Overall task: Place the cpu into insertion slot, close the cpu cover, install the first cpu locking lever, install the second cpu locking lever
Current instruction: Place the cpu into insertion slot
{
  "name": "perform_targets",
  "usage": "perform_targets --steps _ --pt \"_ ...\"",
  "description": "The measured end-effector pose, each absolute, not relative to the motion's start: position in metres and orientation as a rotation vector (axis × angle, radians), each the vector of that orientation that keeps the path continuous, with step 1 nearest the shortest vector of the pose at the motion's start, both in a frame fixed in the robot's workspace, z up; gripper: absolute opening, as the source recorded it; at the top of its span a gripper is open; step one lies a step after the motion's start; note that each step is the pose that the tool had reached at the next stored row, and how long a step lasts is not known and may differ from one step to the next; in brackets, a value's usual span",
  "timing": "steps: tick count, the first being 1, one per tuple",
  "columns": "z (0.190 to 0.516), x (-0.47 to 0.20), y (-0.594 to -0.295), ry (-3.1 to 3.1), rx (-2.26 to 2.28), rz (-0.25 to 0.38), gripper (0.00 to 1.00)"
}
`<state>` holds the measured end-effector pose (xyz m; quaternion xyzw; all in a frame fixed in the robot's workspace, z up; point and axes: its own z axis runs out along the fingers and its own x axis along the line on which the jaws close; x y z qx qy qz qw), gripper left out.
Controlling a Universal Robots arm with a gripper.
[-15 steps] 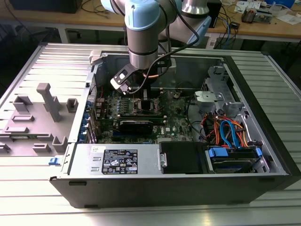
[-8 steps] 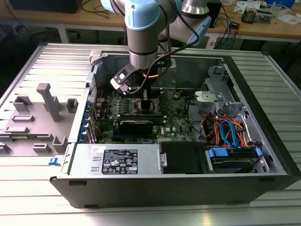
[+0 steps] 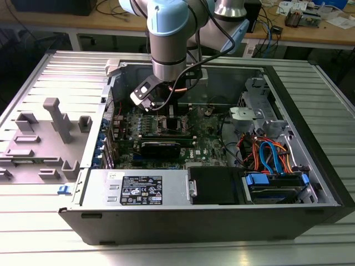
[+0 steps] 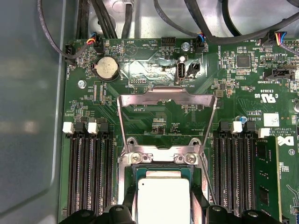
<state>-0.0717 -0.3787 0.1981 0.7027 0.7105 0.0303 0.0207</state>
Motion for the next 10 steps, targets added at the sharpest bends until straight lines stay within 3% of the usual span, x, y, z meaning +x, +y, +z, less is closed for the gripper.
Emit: perform_targets --steps 10 --pt "0.1949 -0.0717 -0.3788 2.197 2.189 0.098 0.55"
